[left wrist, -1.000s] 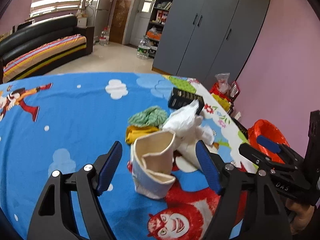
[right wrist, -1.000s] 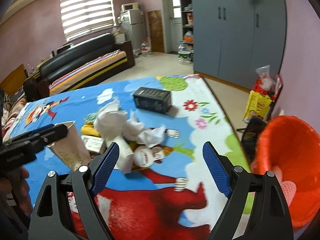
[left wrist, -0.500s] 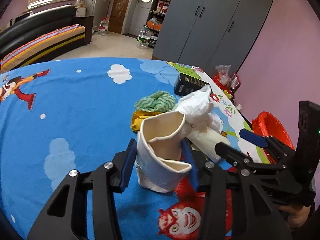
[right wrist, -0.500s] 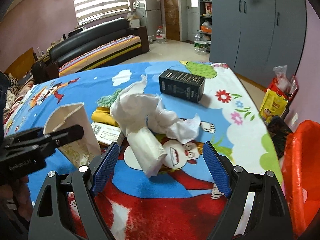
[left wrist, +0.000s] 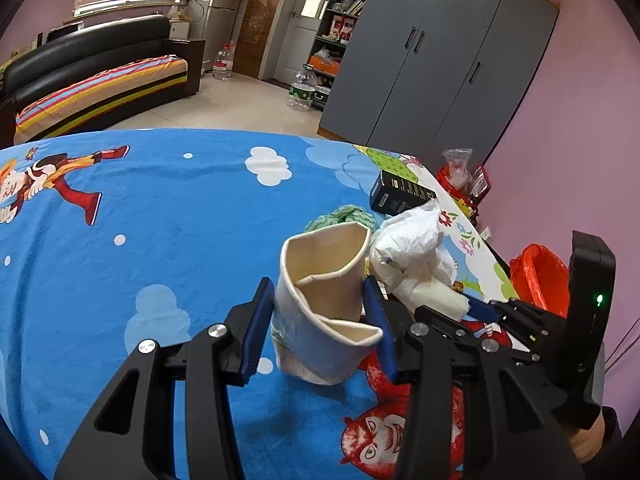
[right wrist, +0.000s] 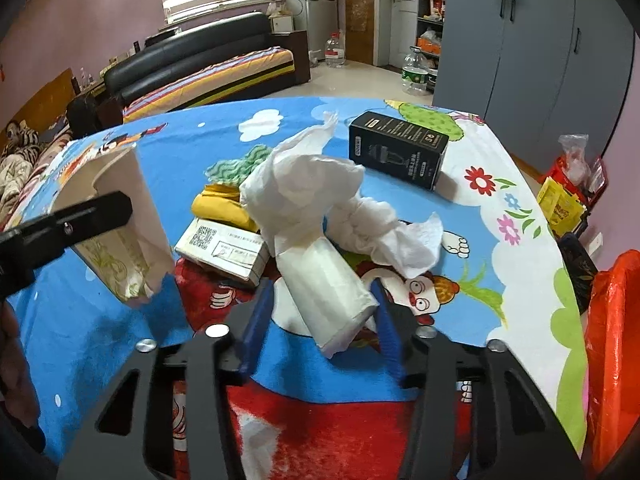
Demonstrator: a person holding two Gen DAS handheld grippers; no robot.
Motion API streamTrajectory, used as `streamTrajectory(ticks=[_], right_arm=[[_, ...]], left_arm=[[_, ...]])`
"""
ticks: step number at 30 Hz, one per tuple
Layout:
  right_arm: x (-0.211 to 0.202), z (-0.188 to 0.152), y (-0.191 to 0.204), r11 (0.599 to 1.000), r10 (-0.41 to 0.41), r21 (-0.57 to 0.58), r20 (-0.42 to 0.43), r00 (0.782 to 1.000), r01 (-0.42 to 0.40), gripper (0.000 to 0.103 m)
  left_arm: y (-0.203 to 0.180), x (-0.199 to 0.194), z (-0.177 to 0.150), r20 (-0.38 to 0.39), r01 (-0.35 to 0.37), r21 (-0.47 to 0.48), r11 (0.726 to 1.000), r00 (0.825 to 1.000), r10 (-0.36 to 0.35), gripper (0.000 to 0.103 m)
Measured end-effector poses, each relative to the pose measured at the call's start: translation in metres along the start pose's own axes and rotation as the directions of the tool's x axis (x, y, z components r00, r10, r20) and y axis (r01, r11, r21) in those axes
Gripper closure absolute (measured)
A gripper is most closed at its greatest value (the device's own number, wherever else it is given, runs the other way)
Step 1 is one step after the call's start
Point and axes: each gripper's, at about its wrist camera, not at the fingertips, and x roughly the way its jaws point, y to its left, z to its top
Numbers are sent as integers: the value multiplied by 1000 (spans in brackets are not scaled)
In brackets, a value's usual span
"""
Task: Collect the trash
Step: 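Grasp the cream paper cup with left tool while right tool grasps the tissue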
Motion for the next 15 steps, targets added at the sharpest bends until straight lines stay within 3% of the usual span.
streamTrajectory(ticks=[5, 15], right_arm=[[-7, -2, 3, 1000, 5, -2, 13, 1000, -5, 76], [-56, 0, -14, 998, -10, 65, 103, 995, 3, 77]], left_arm=[[0, -5, 1, 11, -1, -3, 1000, 1000, 1, 59], [-13, -16, 8, 41, 9, 18, 1000, 999, -10, 59]])
